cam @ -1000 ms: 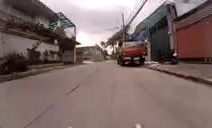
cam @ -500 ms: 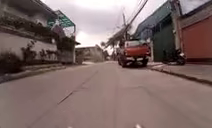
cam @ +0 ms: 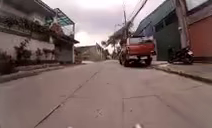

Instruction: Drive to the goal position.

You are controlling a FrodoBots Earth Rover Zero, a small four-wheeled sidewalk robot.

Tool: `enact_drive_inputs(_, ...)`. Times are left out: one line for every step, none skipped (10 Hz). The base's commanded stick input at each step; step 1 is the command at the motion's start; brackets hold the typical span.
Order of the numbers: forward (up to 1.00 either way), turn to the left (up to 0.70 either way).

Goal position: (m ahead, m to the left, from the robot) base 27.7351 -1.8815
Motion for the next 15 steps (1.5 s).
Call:
enact_drive_inputs(1.00,0.03)
enact_drive_inputs(1.00,0.03)
enact_drive_inputs(1.00,0.03)
enact_drive_inputs(1.00,0.03)
enact_drive_inputs(1.00,0.03)
enact_drive_inputs(1.00,0.03)
enact_drive_inputs(1.00,0.03)
enact_drive_inputs(1.00,0.03)
enact_drive_inputs(1.00,0.03)
enact_drive_inputs(1.00,0.03)
enact_drive_inputs(1.00,0.03)
enact_drive_inputs(1.00,0.03)
enact_drive_inputs(1.00,0.03)
enact_drive_inputs(1.00,0.03)
enact_drive_inputs(1.00,0.03)
